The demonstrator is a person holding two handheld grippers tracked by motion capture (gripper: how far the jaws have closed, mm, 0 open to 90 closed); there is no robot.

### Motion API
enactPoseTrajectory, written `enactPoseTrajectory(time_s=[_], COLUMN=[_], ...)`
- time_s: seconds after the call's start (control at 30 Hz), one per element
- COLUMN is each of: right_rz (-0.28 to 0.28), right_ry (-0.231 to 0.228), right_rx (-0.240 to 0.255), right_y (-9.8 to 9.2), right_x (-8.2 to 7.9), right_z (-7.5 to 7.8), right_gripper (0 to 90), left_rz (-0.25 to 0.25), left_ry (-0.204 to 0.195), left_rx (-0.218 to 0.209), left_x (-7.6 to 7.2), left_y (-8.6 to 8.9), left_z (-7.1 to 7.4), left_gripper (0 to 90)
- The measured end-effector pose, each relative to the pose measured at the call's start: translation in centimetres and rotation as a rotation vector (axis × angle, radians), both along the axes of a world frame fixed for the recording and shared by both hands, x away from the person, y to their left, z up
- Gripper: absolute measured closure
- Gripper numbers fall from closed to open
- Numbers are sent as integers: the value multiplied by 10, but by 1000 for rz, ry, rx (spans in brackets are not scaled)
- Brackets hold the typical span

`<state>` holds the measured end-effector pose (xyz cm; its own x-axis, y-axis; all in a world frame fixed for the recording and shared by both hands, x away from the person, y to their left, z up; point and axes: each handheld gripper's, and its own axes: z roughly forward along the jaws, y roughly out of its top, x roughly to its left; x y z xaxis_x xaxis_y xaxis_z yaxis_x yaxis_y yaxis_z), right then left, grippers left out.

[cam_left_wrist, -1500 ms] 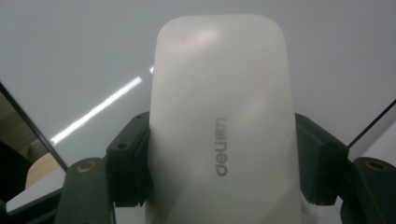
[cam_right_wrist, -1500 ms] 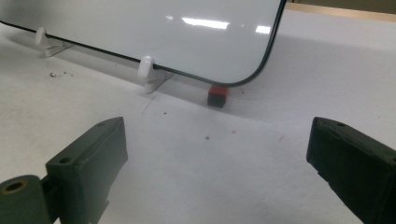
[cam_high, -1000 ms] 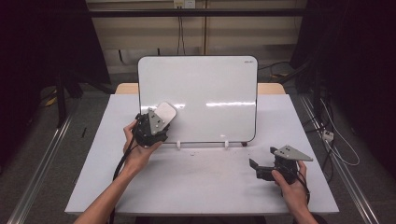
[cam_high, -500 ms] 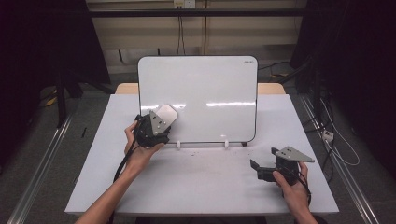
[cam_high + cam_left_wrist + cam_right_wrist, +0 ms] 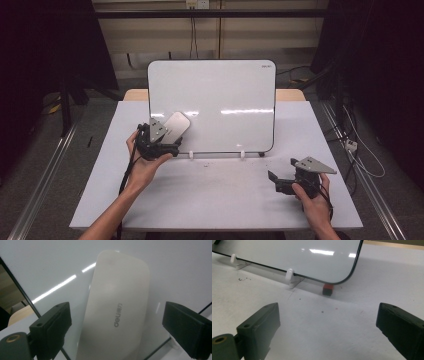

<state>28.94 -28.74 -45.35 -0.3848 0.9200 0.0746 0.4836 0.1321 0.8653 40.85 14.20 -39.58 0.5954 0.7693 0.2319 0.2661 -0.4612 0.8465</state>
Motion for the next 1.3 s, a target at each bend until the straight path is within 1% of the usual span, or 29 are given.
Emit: enactPoseTrajectory(time_s=[0.1,0.13,0.17,0.2,0.23,0.27,0.3,0.37,0.43,0.53,0.6,0.63,0.67,0.7,0.73,0.87,0.9,0.93,1.03,1.07,1.17,1.2,1.27,1.3], right_rz=[-3,-2,-3,-3,-1,-1,0,1,1,-1,0,3,2,1,0,-1,0,0,-1,-2,4,6,7,6], right_ry=[1,-1,2,1,0,1,0,1,3,4,5,4,6,5,5,5,5,7,9,11,11,11,11,11], right_rx=[2,0,1,1,0,-1,-2,-2,-1,1,0,0,2,1,3,2,1,1,1,3,-3,-4,-4,-3], right_y=[0,0,0,0,0,0,0,1,1,1,1,1,1,1,1,1,1,1,2,2,3,4,4,3], right_x=[-1,-1,-1,0,0,0,0,0,0,1,1,1,1,1,1,1,1,1,1,1,3,3,2,2], right_z=[0,0,0,0,0,0,0,0,0,0,0,0,0,0,0,0,0,0,-1,-1,-2,-1,-2,-1], right_gripper=[54,54,53,53,53,54,53,53,54,53,53,53,53,53,53,53,53,53,53,53,53,53,53,53], left_rz=[-11,-10,-13,-4,-5,-2,-2,-4,-9,-13,-10,-10,-14,-20,-19,-1,0,-1,11,17,31,41,51,66], left_ry=[32,36,43,49,61,76,89,93,92,108,108,125,145,149,143,156,150,149,150,156,162,161,165,154], left_rx=[-38,-52,-49,-65,-74,-95,-108,-92,-102,-140,-137,-149,-149,-146,-150,-124,-124,-113,-101,-100,-107,-122,-137,-150], left_x=[-5,-7,-8,-10,-12,-13,-15,-20,-24,-30,-33,-35,-38,-40,-43,-54,-57,-59,-66,-68,-73,-75,-78,-80], left_y=[6,7,9,10,12,13,15,18,20,25,29,31,33,35,37,43,45,47,49,49,52,53,59,62], left_z=[3,3,4,3,3,1,0,-1,-2,0,0,0,0,0,-1,-5,-6,-7,-12,-15,-21,-23,-25,-27], left_gripper=[93,90,89,88,88,86,81,60,53,53,53,53,53,53,54,54,54,54,53,53,52,53,53,52])
